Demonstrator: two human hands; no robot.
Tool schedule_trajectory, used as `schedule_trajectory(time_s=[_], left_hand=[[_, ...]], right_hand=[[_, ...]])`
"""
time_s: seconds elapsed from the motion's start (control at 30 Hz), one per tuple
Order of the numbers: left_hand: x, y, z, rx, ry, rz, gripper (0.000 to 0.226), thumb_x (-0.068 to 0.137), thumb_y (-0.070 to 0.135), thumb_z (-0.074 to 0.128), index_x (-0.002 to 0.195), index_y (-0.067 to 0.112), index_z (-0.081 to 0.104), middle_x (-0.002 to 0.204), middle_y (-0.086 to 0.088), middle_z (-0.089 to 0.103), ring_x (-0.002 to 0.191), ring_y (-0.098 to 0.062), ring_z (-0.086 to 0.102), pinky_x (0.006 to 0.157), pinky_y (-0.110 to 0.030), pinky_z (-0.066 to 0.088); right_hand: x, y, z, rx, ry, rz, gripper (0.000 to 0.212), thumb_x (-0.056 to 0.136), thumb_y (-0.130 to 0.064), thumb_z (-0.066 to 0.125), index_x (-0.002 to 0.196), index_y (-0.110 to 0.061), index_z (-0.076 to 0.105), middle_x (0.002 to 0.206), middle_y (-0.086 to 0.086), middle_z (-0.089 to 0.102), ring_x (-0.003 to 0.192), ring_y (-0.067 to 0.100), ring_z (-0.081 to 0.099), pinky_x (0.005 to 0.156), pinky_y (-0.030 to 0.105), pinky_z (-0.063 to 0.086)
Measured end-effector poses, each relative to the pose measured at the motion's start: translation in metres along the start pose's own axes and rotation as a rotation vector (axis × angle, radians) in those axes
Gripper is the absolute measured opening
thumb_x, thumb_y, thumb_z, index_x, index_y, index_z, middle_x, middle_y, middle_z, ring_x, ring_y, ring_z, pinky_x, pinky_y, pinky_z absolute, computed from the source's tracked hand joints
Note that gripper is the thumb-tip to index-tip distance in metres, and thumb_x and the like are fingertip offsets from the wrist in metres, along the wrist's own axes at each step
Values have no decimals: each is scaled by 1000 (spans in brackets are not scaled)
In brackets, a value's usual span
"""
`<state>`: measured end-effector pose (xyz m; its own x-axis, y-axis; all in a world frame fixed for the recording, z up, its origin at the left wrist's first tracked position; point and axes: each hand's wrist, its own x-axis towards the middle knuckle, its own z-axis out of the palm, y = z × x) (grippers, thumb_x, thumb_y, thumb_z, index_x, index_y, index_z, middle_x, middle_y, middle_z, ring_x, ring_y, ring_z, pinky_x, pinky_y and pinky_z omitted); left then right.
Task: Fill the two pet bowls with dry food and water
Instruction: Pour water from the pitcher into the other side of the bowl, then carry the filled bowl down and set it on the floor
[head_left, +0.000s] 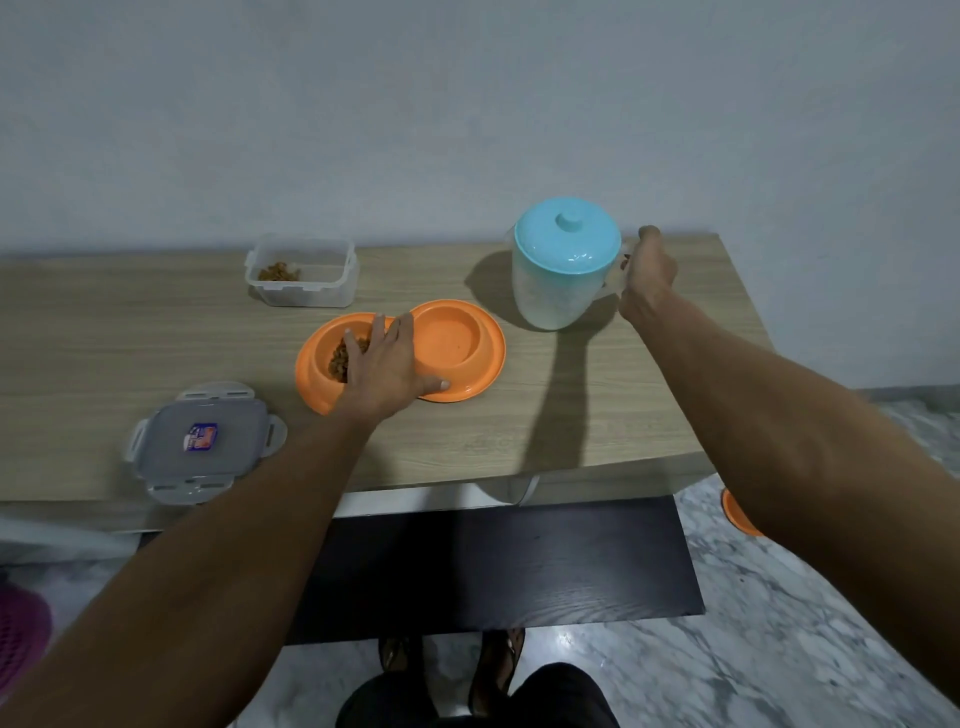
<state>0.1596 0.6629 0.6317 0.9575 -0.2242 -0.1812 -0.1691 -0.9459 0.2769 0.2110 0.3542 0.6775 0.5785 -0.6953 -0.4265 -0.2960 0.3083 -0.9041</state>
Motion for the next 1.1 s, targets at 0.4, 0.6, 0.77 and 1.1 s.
schedule_trajectory(time_s=[0.4, 0.6, 0.77, 1.1], left_hand=[[-25, -61, -16, -230, 243, -302, 87, 84, 63, 53, 143, 3, 29, 146, -17, 38, 136, -35, 35, 106, -53, 35], [-14, -104, -16, -375, 116, -501, 76, 86, 57, 56, 132, -2, 44, 136, -24, 50, 128, -41, 45, 106, -49, 39], [-2, -117, -14, -384, 0, -501, 59, 84, 58, 56, 111, 6, 63, 112, -16, 66, 106, -38, 61, 94, -47, 49], [-3, -118, -13, -657, -93, -573, 50, 57, 54, 60, 90, 16, 65, 93, -11, 71, 89, -32, 68, 82, -43, 58]], right_hand=[[-97, 77, 15, -220, 130, 123, 55, 90, -34, 49, 133, 0, 53, 136, 19, 55, 120, 39, 55, 101, 44, 47], [-104, 119, 58, -475, -19, 70, 74, 67, -53, 62, 125, -8, 60, 127, 16, 61, 111, 37, 60, 94, 49, 55], [-140, 115, 77, -645, -16, -1, 58, 82, -35, 71, 125, 1, 57, 129, 20, 59, 118, 37, 58, 97, 43, 52], [-152, 120, 55, -699, 58, 39, 53, 72, -36, 76, 113, -4, 65, 116, 18, 65, 104, 38, 64, 85, 50, 59]])
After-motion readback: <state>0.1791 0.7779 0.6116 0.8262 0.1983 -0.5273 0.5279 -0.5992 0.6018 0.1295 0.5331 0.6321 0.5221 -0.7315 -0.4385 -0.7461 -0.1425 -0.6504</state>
